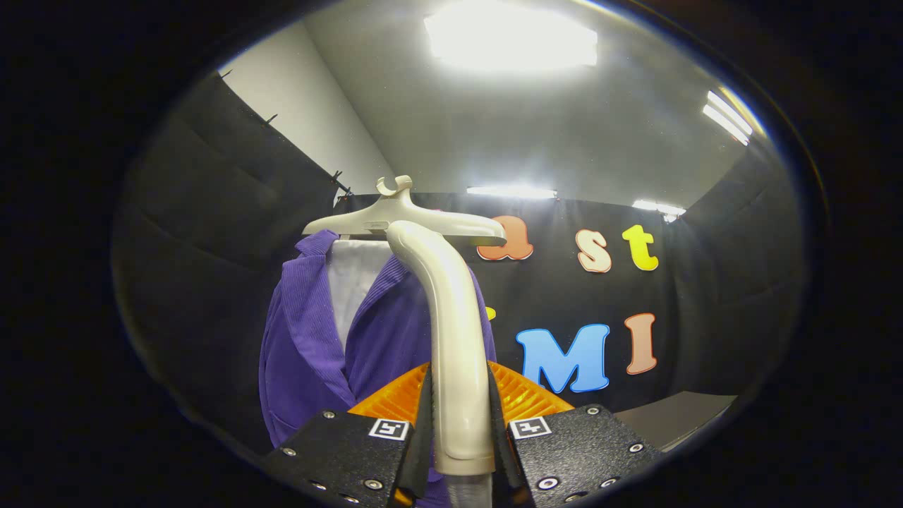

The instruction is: Iron the clothes twice with a garment steamer, once on the left side and once on the right side.

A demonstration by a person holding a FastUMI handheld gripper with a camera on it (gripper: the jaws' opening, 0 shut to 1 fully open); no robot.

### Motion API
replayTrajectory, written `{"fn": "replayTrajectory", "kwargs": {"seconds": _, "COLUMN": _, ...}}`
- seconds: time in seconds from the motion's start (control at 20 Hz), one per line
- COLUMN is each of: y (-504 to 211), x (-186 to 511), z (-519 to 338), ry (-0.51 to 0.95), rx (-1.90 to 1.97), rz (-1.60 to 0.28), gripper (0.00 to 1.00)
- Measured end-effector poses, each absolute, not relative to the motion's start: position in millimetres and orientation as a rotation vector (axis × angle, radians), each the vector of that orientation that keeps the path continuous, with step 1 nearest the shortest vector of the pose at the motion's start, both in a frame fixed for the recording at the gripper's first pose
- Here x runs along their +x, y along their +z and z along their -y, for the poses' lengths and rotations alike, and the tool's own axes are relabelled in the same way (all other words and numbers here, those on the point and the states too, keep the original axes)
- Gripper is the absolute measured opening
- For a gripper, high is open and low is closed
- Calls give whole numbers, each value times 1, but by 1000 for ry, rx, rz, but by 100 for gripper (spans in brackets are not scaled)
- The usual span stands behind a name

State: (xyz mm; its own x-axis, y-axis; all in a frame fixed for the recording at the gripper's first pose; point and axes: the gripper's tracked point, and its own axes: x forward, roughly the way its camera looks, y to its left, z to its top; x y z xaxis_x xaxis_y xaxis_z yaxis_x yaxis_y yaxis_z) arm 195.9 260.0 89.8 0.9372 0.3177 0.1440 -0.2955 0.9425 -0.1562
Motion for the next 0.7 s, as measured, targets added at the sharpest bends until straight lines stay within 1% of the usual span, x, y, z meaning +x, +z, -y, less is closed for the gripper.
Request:
{"fn": "replayTrajectory", "kwargs": {"seconds": 0.25, "y": 63, "x": 186, "z": -264, "ry": 317, "rx": -141, "rz": 129, "gripper": 37}}
{"fn": "replayTrajectory", "kwargs": {"seconds": 0.7, "y": -10, "x": 156, "z": -247, "ry": 317, "rx": -136, "rz": 22, "gripper": 38}}
